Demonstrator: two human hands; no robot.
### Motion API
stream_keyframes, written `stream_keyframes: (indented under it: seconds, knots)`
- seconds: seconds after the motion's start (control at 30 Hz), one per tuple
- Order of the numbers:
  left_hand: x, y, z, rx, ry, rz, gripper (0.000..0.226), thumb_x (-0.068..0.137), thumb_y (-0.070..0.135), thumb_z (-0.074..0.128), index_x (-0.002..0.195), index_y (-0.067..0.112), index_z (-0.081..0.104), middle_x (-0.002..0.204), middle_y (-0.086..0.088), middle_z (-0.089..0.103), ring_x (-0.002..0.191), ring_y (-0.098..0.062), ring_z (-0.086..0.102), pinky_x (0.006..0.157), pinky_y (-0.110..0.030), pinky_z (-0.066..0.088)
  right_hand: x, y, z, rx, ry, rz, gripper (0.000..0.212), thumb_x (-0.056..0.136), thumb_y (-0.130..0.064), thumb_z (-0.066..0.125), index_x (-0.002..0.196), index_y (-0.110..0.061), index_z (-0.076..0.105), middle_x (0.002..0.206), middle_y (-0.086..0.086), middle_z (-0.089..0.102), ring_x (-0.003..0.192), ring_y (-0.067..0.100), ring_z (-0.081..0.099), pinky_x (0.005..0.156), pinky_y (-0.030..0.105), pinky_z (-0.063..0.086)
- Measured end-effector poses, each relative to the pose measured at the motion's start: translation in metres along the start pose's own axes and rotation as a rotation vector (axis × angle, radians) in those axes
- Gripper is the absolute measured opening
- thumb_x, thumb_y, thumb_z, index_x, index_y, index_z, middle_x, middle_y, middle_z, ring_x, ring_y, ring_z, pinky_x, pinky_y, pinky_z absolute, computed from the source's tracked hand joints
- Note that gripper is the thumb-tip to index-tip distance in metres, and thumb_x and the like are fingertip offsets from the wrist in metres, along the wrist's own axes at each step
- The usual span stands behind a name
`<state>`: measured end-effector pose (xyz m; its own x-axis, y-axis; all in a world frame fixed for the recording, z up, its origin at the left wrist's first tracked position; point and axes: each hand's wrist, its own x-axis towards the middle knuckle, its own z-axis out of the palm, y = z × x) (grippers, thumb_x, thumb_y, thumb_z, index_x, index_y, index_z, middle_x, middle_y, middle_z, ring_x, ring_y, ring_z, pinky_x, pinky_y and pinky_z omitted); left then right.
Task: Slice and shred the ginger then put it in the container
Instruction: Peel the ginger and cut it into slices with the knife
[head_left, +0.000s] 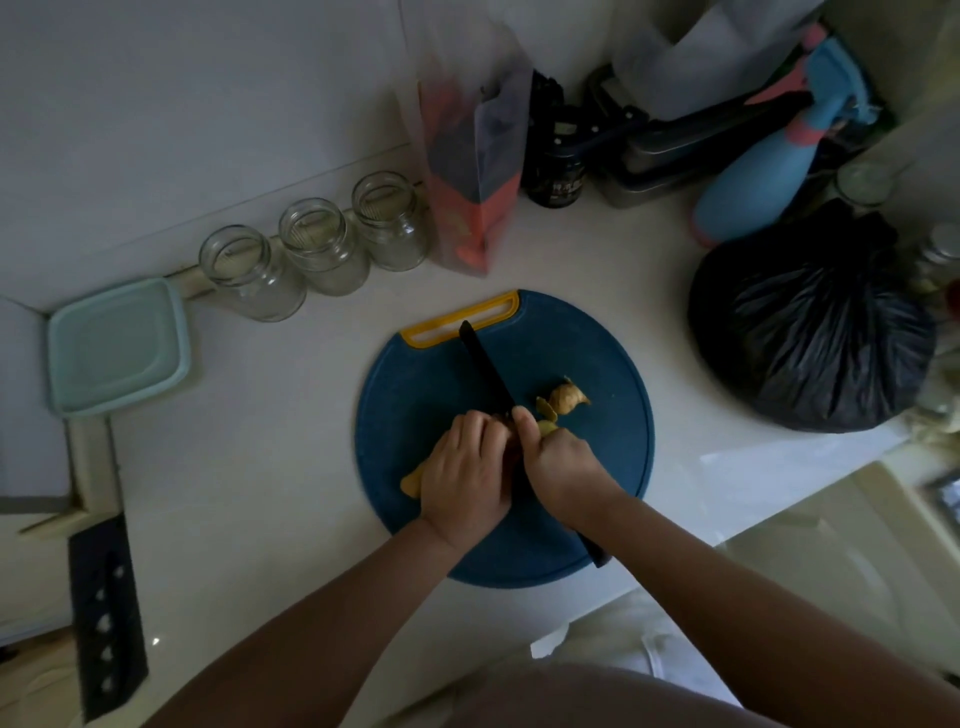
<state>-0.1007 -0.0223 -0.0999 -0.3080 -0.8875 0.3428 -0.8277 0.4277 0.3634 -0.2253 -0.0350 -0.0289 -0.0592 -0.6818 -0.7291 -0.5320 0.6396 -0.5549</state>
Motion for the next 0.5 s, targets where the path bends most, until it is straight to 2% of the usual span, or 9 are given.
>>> stream_keyframes:
  seconds: [0.07,0.17,0.27,0.33,0.37,0.4,0.43,0.5]
  knots:
    - [0.001,0.0,-0.001,0.005,-0.016,-0.01,0.009,0.084,0.025,0.045,0.087,0.018,0.042,0.084,-0.004,0.052,0.074,-0.019,0.049,0.058,-0.027,0.044,-0.001,0.0,0.0,-0.001,0.004,-0.006,0.049,0.103,-0.047,0.014,0.149,-0.034,0.03,0.106,0.013,0.049,0.106,0.026,0.052,0.088,0.031,0.037]
    - [0.003,0.0,-0.007,-0.011,-0.038,-0.022,0.011,0.081,0.025,0.05,0.087,0.017,0.045,0.085,-0.004,0.052,0.075,-0.019,0.052,0.06,-0.023,0.041,-0.002,0.002,-0.001,0.059,0.046,-0.011,0.048,0.106,-0.036,0.016,0.153,-0.026,0.017,0.122,0.019,0.047,0.115,0.03,0.049,0.096,0.035,0.039]
    - [0.007,-0.002,-0.013,-0.053,-0.06,-0.047,0.015,0.083,0.029,0.057,0.087,0.015,0.052,0.086,-0.002,0.052,0.076,-0.018,0.053,0.059,-0.02,0.035,-0.012,0.008,-0.004,0.015,0.016,-0.08,0.05,0.104,-0.047,0.017,0.139,-0.022,0.041,0.115,0.018,0.054,0.11,0.029,0.053,0.095,0.036,0.04]
    - [0.008,-0.002,-0.015,-0.09,-0.074,-0.06,0.019,0.087,0.034,0.055,0.092,0.015,0.056,0.09,-0.001,0.053,0.081,-0.017,0.053,0.061,-0.017,0.033,-0.021,0.017,-0.006,-0.015,0.015,-0.081,0.05,0.104,-0.048,0.017,0.133,-0.022,0.047,0.108,0.019,0.057,0.107,0.033,0.056,0.094,0.039,0.043]
    - [0.009,-0.002,-0.015,-0.106,-0.085,-0.066,0.021,0.087,0.033,0.057,0.096,0.014,0.057,0.092,-0.002,0.054,0.083,-0.017,0.054,0.063,-0.017,0.034,-0.027,0.022,-0.006,-0.059,0.001,-0.075,0.048,0.103,-0.048,0.016,0.122,-0.023,0.053,0.098,0.018,0.058,0.102,0.034,0.058,0.091,0.04,0.045]
    - [0.009,-0.002,-0.016,-0.117,-0.099,-0.076,0.024,0.085,0.031,0.059,0.1,0.013,0.057,0.095,-0.003,0.055,0.086,-0.019,0.056,0.064,-0.017,0.036,-0.032,0.028,-0.006,-0.098,-0.006,-0.058,0.045,0.103,-0.049,0.016,0.102,-0.027,0.056,0.087,0.016,0.056,0.096,0.034,0.06,0.087,0.041,0.048]
    - [0.009,-0.001,-0.016,-0.127,-0.114,-0.09,0.028,0.083,0.031,0.061,0.103,0.012,0.057,0.097,-0.004,0.056,0.088,-0.02,0.057,0.065,-0.018,0.038,-0.036,0.032,-0.007,-0.131,-0.015,-0.035,0.044,0.102,-0.052,0.017,0.083,-0.03,0.05,0.08,0.014,0.053,0.091,0.033,0.061,0.083,0.04,0.05]
    - [0.01,-0.001,-0.017,-0.142,-0.13,-0.108,0.034,0.081,0.029,0.065,0.107,0.009,0.057,0.1,-0.005,0.057,0.092,-0.02,0.058,0.069,-0.018,0.039,-0.04,0.035,-0.009,-0.148,-0.006,-0.005,0.053,0.099,-0.059,0.019,0.068,-0.022,0.041,0.075,0.013,0.053,0.079,0.03,0.06,0.071,0.035,0.049]
